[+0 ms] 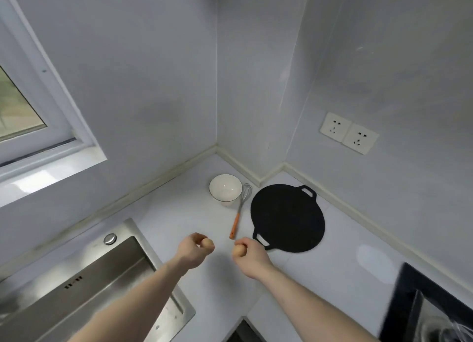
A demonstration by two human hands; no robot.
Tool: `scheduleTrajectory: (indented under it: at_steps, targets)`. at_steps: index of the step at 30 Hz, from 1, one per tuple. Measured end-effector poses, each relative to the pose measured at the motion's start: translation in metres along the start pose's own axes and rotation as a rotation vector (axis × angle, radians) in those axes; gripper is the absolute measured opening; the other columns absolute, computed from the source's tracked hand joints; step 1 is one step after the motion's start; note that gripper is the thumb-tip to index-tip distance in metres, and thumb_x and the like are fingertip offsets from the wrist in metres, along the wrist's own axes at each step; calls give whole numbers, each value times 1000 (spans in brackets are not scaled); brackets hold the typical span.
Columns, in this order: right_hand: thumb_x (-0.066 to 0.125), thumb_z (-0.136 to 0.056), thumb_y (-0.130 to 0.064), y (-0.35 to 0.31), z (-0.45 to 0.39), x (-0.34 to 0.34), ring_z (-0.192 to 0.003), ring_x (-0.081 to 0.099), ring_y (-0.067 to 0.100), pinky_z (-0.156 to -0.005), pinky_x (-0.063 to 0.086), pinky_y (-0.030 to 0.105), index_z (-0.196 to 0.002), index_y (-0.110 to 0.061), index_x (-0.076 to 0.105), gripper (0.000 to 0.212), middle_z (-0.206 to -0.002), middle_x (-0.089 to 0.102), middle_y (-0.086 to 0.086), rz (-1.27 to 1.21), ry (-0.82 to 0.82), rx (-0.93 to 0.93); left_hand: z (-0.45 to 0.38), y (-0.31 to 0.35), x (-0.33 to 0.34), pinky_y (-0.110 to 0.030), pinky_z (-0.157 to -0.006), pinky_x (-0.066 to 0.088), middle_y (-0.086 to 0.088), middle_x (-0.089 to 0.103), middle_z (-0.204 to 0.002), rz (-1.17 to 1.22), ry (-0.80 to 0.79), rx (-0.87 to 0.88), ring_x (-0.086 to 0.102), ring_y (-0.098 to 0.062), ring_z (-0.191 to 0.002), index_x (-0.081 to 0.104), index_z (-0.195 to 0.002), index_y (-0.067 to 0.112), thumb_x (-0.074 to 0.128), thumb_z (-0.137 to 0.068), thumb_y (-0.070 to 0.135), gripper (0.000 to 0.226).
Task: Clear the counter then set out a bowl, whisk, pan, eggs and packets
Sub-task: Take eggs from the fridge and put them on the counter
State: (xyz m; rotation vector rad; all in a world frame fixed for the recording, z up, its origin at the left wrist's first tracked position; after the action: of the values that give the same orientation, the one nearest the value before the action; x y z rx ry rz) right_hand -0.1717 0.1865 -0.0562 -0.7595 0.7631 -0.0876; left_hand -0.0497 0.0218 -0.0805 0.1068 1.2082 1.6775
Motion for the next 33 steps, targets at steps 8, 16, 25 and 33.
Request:
scheduleTrajectory:
  at_steps: [8, 16, 25, 33]
  targets:
    - [51, -93, -27, -31, -68, 7, -110, 61, 25, -80, 44, 25, -126, -20, 54, 34, -129, 59, 3, 169, 31, 43, -63, -4, -5, -24, -71, 49, 3, 70, -101, -12, 11, -32, 65, -18, -88, 69, -104, 17, 62, -87, 27, 21]
    - [44, -97, -27, -43, -118, 21, -113, 61, 29, -90, 51, 33, -124, -23, 59, 32, -130, 59, 7, 305, 7, 51, -110, -6, 2, -29, -81, 55, 6, 68, -101, -41, -6, -29, 65, -18, -94, 64, -105, 19, 62, -87, 34, 24]
    - [48, -98, -22, -50, -148, 39, -134, 50, 25, -91, 50, 35, -129, -17, 53, 32, -133, 60, 8, 379, 20, 100, -144, -10, 16, -26, -75, 51, -1, 68, -114, -61, -91, 11, 66, -19, -100, 66, -121, 18, 69, -85, 30, 37]
    - [57, -95, -19, -49, -160, 37, -122, 58, 29, -94, 49, 32, -127, -19, 59, 33, -130, 58, 9, 406, 38, 112, -158, -13, 22, -22, -89, 43, -4, 64, -121, -58, -82, 15, 61, -18, -103, 58, -138, 12, 74, -89, 29, 54]
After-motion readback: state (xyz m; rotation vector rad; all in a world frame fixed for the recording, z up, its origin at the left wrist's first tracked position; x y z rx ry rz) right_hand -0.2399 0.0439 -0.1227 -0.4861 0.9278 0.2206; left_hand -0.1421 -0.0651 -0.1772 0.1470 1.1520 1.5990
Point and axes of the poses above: each hand's wrist, its own z-axis away from the middle knuckle, its own x-axis out of the palm, y = z × x, the point moved 8 cm from there along -z, towards the middle knuckle
